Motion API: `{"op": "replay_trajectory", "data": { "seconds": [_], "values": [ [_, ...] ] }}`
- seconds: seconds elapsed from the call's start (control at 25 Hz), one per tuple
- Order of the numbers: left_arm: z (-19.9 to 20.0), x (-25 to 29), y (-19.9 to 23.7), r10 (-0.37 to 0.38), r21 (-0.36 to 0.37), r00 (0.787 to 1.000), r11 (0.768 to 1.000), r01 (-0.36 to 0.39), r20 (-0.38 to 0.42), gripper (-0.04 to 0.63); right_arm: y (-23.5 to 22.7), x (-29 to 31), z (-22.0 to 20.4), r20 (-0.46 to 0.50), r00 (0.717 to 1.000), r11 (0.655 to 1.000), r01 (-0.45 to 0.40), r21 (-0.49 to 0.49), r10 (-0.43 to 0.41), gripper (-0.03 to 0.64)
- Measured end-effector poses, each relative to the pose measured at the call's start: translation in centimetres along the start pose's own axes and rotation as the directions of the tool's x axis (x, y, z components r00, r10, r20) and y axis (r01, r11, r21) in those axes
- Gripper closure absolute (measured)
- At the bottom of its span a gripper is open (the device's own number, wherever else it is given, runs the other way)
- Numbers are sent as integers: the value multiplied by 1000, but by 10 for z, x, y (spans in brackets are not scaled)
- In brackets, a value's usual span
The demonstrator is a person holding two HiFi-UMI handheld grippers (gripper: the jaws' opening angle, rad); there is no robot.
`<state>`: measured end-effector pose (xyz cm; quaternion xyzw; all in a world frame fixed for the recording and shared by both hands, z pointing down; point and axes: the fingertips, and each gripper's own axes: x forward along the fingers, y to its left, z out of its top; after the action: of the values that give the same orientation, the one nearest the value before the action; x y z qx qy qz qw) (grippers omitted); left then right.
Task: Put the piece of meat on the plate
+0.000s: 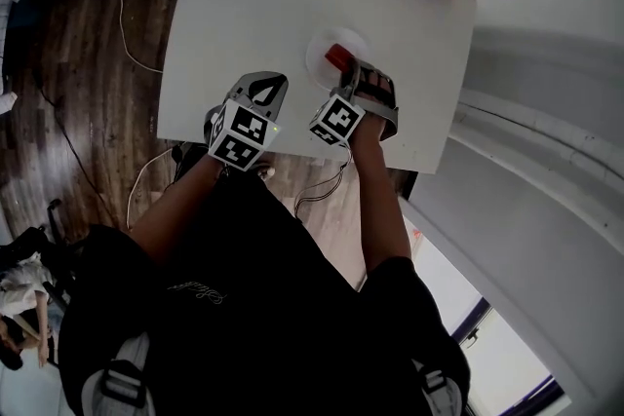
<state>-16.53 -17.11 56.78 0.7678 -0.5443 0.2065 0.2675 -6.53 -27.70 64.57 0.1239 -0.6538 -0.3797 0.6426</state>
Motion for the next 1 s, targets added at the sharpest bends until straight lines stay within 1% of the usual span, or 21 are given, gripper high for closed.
{"op": "replay_trajectory", "data": {
  "seconds": [0.12, 0.24, 0.44, 0.52, 0.6, 0.68, 0.8, 1.0],
  "values": [
    [-3, -2, 4, 6, -9, 1000, 1000, -6, -1, 592, -1, 2, -8, -45, 999, 999, 28, -25, -29, 522],
    [-6, -3, 7, 5, -17, 1000, 1000, -5, -3, 594, 0, 2, -6, -33, 999, 1000, 22, -17, -22, 520],
    [-7, -4, 5, -7, -24, 1000, 1000, 7, 0, 594, 4, 1, -3, 12, 1000, 999, -25, 36, 25, 520],
    [-7, -3, 3, -23, -45, 1000, 999, 23, 9, 593, 4, 0, -3, 20, 999, 998, -45, 51, 44, 518],
    [-9, -3, 1, -36, -75, 999, 997, 37, 18, 593, 7, 1, -2, 37, 996, 994, -82, 71, 79, 517],
    [-9, -3, 1, -38, -75, 999, 996, 40, 20, 592, 7, 1, -2, 50, 993, 990, -112, 91, 108, 515],
    [-10, -3, 1, -44, -82, 999, 996, 46, 19, 592, 7, 2, -3, 52, 991, 986, -128, 106, 123, 514],
    [-14, -5, 4, -53, -138, 998, 989, 55, 22, 592, 5, 2, 1, 65, 994, 986, -99, 135, 91, 500]
  ]
}}
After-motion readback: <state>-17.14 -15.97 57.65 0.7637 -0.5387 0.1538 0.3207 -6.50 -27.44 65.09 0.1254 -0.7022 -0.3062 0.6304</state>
